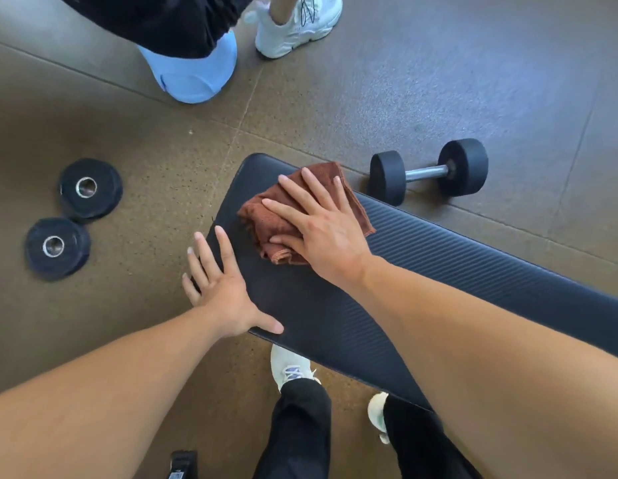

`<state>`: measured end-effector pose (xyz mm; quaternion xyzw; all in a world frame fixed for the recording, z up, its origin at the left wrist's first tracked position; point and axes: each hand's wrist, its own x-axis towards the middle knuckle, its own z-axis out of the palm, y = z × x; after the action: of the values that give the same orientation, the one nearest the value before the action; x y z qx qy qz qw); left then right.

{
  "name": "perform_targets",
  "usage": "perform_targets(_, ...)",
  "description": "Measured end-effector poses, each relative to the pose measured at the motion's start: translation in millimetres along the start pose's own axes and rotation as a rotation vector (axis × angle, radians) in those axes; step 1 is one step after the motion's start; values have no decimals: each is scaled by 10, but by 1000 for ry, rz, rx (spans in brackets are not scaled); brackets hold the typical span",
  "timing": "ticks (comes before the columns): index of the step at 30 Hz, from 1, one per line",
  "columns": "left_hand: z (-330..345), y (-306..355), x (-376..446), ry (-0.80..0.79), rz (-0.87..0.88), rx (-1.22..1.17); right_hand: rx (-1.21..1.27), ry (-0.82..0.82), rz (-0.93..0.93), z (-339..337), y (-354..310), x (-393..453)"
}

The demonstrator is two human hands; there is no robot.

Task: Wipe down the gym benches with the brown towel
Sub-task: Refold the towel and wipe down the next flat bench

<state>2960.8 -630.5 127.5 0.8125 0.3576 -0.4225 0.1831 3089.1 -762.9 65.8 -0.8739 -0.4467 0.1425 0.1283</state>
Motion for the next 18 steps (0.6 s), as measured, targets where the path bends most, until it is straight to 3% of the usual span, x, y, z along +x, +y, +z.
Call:
perform_targets(5, 28, -2, -102, 120, 20, 107, 38, -8, 56, -119, 74, 73)
perform_targets(9, 57, 161, -230, 250, 188, 357, 95, -22, 314, -264, 442, -189)
perform_targets(14, -45, 812, -371, 193, 380, 684, 205, -84, 334, -526, 1141, -1001)
perform_targets(18, 30, 1632, -410, 156, 425, 388, 362, -207, 326, -778, 1831, -1802)
